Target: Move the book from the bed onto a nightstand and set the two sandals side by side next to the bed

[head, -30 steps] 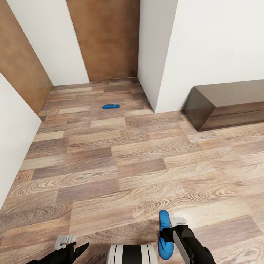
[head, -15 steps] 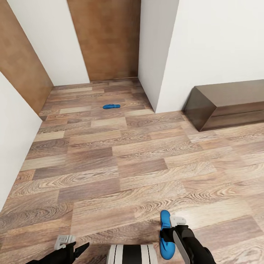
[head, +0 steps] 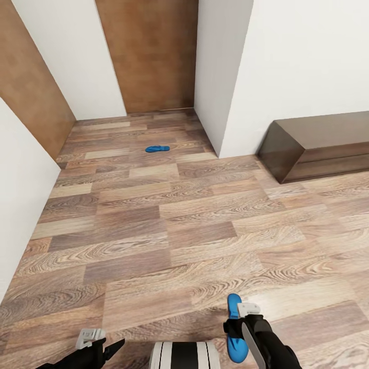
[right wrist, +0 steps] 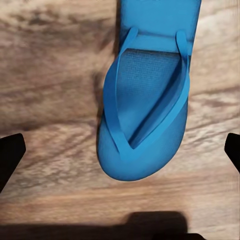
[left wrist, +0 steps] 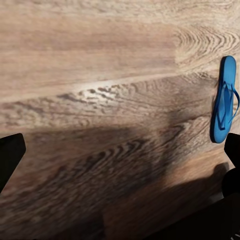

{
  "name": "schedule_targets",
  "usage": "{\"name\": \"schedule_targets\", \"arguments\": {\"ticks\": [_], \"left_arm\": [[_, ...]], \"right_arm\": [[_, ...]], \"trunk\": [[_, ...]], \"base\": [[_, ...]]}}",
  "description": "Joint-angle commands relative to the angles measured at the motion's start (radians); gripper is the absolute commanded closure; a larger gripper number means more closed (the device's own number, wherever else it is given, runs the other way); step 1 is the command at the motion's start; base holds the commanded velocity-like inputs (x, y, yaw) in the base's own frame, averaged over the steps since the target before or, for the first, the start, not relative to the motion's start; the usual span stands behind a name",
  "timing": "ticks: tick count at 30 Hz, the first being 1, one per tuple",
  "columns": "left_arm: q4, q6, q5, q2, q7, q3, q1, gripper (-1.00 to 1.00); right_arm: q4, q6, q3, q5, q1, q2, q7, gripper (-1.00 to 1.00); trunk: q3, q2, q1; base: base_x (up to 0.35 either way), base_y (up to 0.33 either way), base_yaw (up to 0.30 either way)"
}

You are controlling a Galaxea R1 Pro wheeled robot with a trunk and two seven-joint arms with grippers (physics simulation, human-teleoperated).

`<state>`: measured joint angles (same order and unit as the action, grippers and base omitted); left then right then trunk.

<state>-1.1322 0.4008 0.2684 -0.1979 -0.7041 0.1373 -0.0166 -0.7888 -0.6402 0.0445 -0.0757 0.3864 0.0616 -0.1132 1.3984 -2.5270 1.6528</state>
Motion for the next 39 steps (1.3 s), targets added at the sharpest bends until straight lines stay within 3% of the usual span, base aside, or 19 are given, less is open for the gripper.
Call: {"name": "schedule_targets", "arguments": {"ticks": [1, 27, 34, 39], "left_arm": [[0.000, 0.009, 0.008, 0.000, -0.001, 0.001, 0.000, -1.00], [0.000, 0.008, 0.008, 0.000, 0.002, 0.003, 0.000, -1.00], [0.000, 0.009, 0.008, 0.000, 0.002, 0.002, 0.000, -1.00], [0.000, 0.009, 0.008, 0.000, 0.003, 0.002, 0.000, -1.00]], "right_arm": [[-0.001, -0.004, 0.003, -0.007, 0.001, 0.000, -0.009, -1.00], [-0.004, -0.004, 0.001, -0.007, 0.000, -0.002, -0.013, -1.00], [-0.010, -0.003, 0.001, -0.005, 0.001, -0.002, -0.094, -1.00], [-0.010, -0.003, 0.000, -0.006, 0.000, -0.002, -0.115, -1.00]], "trunk": [[0.001, 0.000, 0.000], [0.001, 0.000, 0.000], [0.001, 0.000, 0.000], [0.001, 0.000, 0.000]], "base": [[0.000, 0.000, 0.000], [0.000, 0.000, 0.000], [0.000, 0.000, 0.000], [0.000, 0.000, 0.000]]}}
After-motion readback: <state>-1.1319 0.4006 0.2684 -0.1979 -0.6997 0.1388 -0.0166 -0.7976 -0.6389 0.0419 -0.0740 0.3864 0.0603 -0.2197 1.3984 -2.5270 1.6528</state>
